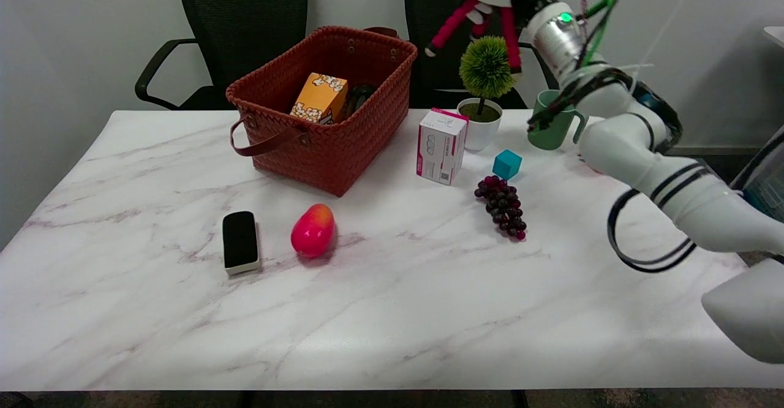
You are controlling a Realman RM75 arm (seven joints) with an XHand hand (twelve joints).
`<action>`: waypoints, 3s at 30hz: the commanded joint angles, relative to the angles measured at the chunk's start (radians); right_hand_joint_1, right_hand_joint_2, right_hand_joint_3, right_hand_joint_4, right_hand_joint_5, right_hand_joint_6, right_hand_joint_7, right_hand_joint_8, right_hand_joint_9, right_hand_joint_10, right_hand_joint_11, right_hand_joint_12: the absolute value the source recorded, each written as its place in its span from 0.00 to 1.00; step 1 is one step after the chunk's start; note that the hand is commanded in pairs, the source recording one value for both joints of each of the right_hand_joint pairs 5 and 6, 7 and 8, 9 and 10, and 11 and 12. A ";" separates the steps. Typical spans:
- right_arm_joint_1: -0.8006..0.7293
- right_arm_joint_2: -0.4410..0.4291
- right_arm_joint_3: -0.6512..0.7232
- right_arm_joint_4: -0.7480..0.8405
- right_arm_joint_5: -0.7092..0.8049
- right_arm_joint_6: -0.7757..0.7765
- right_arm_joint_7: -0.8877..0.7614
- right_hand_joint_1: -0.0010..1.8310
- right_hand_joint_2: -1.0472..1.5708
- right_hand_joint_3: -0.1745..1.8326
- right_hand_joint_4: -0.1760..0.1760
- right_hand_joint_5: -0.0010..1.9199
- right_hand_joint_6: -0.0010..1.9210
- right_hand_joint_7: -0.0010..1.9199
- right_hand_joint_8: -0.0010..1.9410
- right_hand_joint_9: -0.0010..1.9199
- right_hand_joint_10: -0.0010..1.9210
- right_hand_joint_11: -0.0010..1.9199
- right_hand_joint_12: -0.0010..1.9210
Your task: Place the flexible tripod into the brown storage basket.
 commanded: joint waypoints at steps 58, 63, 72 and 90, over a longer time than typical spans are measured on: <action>0.698 -0.646 -0.233 -1.010 0.084 -0.338 0.020 0.57 1.00 0.31 0.50 1.00 1.00 1.00 0.99 0.93 0.93 0.84 0.84; 0.643 -0.599 -0.224 -0.912 0.078 -0.344 0.020 0.56 1.00 0.33 0.50 1.00 1.00 0.97 0.96 0.77 0.77 0.62 0.62; 0.599 -0.623 -0.233 -0.859 0.084 -0.338 0.020 0.60 0.83 0.52 0.50 0.75 0.75 0.69 0.69 0.46 0.46 0.30 0.30; 0.540 -0.615 -0.235 -0.760 0.079 -0.335 0.011 0.70 0.69 0.58 0.50 0.42 0.42 0.56 0.56 0.25 0.25 0.15 0.15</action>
